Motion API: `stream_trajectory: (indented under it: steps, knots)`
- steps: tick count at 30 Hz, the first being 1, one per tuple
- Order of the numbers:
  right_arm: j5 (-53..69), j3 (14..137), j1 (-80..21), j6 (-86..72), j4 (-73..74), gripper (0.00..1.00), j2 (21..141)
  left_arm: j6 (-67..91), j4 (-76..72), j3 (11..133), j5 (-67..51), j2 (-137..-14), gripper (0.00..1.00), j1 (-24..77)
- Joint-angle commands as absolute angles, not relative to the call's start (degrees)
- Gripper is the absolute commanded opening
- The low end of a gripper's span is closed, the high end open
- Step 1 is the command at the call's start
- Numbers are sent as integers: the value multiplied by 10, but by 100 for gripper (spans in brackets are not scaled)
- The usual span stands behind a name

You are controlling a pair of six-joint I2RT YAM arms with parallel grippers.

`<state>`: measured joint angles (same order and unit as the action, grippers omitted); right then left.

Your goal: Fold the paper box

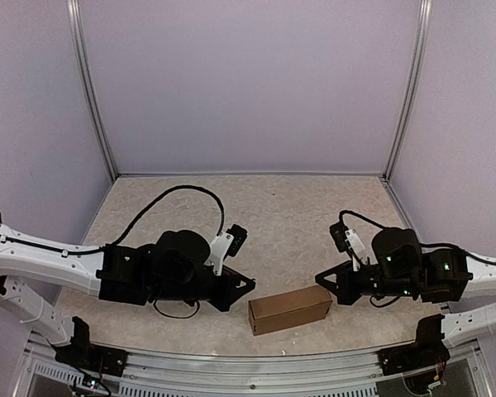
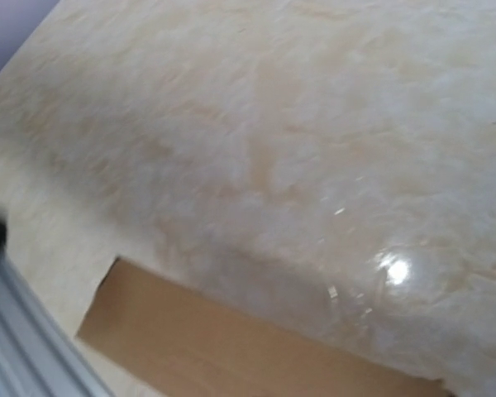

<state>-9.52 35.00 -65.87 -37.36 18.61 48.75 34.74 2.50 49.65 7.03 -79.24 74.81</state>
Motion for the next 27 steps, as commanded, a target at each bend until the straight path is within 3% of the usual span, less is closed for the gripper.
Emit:
stream_trajectory:
  steps: [1, 12, 20, 27]
  knots:
    - [-35, 361, -660, -343, 191, 0, 487, 330, 94, 515, 124, -768, 0, 720]
    - [-50, 347, -757, -323, 175, 0, 542, 315, 80, 512, 105, -750, 0, 633]
    - [-105, 340, -849, -357, 212, 0, 577, 317, 65, 527, 55, -807, 0, 598]
    - [-173, 275, -854, -444, 227, 0, 578, 321, 44, 553, 7, -877, 0, 598]
